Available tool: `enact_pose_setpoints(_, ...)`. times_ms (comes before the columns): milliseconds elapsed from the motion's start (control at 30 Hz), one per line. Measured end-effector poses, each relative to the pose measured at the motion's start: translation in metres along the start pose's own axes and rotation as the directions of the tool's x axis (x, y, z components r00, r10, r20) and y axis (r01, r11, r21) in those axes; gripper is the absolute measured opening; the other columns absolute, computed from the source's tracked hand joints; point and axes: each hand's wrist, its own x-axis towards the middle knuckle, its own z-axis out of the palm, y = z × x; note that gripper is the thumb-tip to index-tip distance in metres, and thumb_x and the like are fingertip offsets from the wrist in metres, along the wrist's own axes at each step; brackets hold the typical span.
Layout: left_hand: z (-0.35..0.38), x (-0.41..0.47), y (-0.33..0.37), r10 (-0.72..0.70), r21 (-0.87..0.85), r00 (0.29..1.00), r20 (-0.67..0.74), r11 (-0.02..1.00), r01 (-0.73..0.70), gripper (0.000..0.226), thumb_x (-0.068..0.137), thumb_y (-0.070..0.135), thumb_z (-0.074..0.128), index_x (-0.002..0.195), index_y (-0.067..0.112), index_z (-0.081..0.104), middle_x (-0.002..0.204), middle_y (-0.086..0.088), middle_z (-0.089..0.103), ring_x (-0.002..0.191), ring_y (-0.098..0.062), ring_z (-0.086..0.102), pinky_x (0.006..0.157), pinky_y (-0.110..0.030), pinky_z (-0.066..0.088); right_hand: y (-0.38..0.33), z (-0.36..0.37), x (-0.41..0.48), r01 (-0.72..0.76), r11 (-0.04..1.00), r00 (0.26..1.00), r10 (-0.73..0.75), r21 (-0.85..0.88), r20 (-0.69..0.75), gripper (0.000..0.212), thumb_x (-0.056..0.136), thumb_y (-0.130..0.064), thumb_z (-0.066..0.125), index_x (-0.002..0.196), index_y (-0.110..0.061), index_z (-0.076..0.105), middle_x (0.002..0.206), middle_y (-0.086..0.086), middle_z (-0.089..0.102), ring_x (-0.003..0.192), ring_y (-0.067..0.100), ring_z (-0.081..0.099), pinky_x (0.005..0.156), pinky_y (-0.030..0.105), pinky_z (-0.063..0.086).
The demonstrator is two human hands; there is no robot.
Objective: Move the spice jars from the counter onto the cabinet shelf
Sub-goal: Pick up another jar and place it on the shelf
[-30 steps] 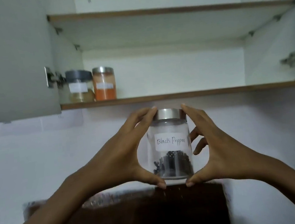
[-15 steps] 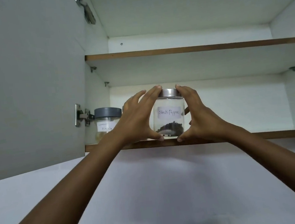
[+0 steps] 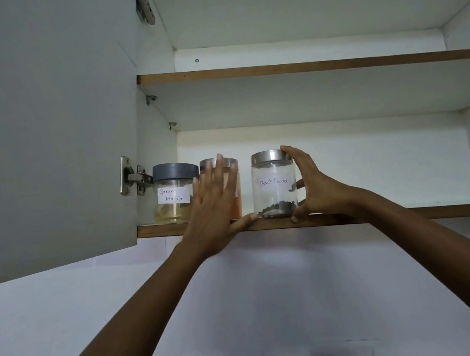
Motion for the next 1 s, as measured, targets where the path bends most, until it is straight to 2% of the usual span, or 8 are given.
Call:
enact_pose_setpoints(233,0.016,-0.007,-0.003,0.045,0.057,0.997,-0.068,0.998,-0.041,0.077,0.087,0.070,0.007,0.147,0.024,-0.010,0.157,-0.009,-0.013,0.144,-0.021,-0.016,0.116,-0.040,-0.001,-0.003,0.017,0.010,-0.054,0.995,0.985,0.066,0.083,-0.160,0.097,0.068,-0.015,0.080,0.141,-0.030,0.018,0.139,-0.004,0.019,0.110,0.020,0.043,0.066,0.016,0.046)
enact_pose_setpoints(300,0.017,-0.007,-0.004,0.052,0.059,0.996,-0.067,0.997,-0.048,0.079,0.087,0.070,0.004,0.148,0.022,-0.008,0.157,-0.009,-0.012,0.144,-0.022,-0.014,0.116,-0.040,0.000,-0.002,0.024,0.015,-0.043,0.997,0.979,0.055,0.065,-0.195,0.097,0.068,-0.014,0.080,0.141,-0.028,0.018,0.141,-0.001,0.020,0.113,0.021,0.042,0.072,0.016,0.045)
enact_pose_setpoints(400,0.019,-0.007,-0.005,0.054,0.068,0.997,-0.063,0.996,-0.050,0.082,0.087,0.070,0.003,0.149,0.018,-0.005,0.157,-0.008,-0.012,0.145,-0.023,-0.012,0.117,-0.041,0.002,-0.001,0.036,0.022,-0.052,0.997,0.974,0.062,0.053,-0.220,0.100,0.066,-0.014,0.079,0.142,-0.028,0.016,0.142,-0.001,0.020,0.117,0.021,0.042,0.091,0.034,0.049)
enact_pose_setpoints(500,0.020,-0.007,-0.004,0.056,0.071,0.996,-0.071,0.996,-0.051,0.082,0.087,0.069,0.005,0.150,0.017,0.000,0.157,-0.009,-0.008,0.145,-0.022,-0.010,0.117,-0.041,0.002,-0.001,0.046,0.028,-0.071,0.997,0.966,0.075,0.025,-0.246,0.103,0.061,-0.023,0.077,0.142,-0.030,0.014,0.143,-0.004,0.019,0.114,0.018,0.042,0.092,0.045,0.049)
enact_pose_setpoints(733,0.021,-0.006,-0.005,0.043,0.109,0.996,-0.082,0.994,-0.033,0.084,0.087,0.070,0.003,0.150,0.016,0.008,0.156,-0.007,-0.008,0.144,-0.020,-0.008,0.117,-0.043,0.000,0.002,0.047,0.016,-0.094,0.995,0.968,0.095,0.014,-0.232,0.114,0.071,-0.027,0.078,0.147,-0.025,-0.007,0.152,0.003,-0.001,0.138,0.022,0.018,0.110,0.042,0.031)
enact_pose_setpoints(833,0.016,-0.005,-0.005,0.041,0.125,0.997,-0.062,0.992,-0.033,0.084,0.086,0.071,0.001,0.150,0.017,0.005,0.157,-0.010,-0.008,0.143,-0.020,-0.013,0.115,-0.047,-0.007,-0.006,0.043,-0.010,-0.121,0.991,0.936,0.093,-0.064,-0.340,0.100,0.071,-0.038,0.076,0.146,-0.027,0.010,0.144,0.000,0.016,0.130,0.024,0.029,0.103,0.042,0.037)
enact_pose_setpoints(900,0.011,-0.012,0.007,0.048,0.041,0.996,-0.080,0.998,-0.045,0.078,0.089,0.066,0.014,0.150,0.019,0.005,0.157,-0.009,-0.006,0.143,-0.019,-0.015,0.113,-0.049,-0.011,-0.015,0.038,-0.036,-0.135,0.985,0.925,0.086,-0.107,-0.369,0.080,0.074,-0.034,0.073,0.140,-0.026,0.029,0.136,0.000,0.027,0.123,0.022,0.038,0.097,0.041,0.043)
enact_pose_setpoints(1000,-0.002,-0.040,0.053,0.085,-0.174,0.979,-0.187,0.978,-0.118,0.062,0.092,0.048,0.032,0.145,0.015,0.031,0.155,-0.006,0.023,0.145,-0.022,0.007,0.116,-0.049,-0.001,-0.028,0.027,-0.081,-0.119,0.985,0.930,0.066,-0.125,-0.362,0.053,0.077,-0.030,0.072,0.124,-0.023,0.051,0.120,-0.004,0.043,0.112,0.018,0.047,0.092,0.035,0.045)
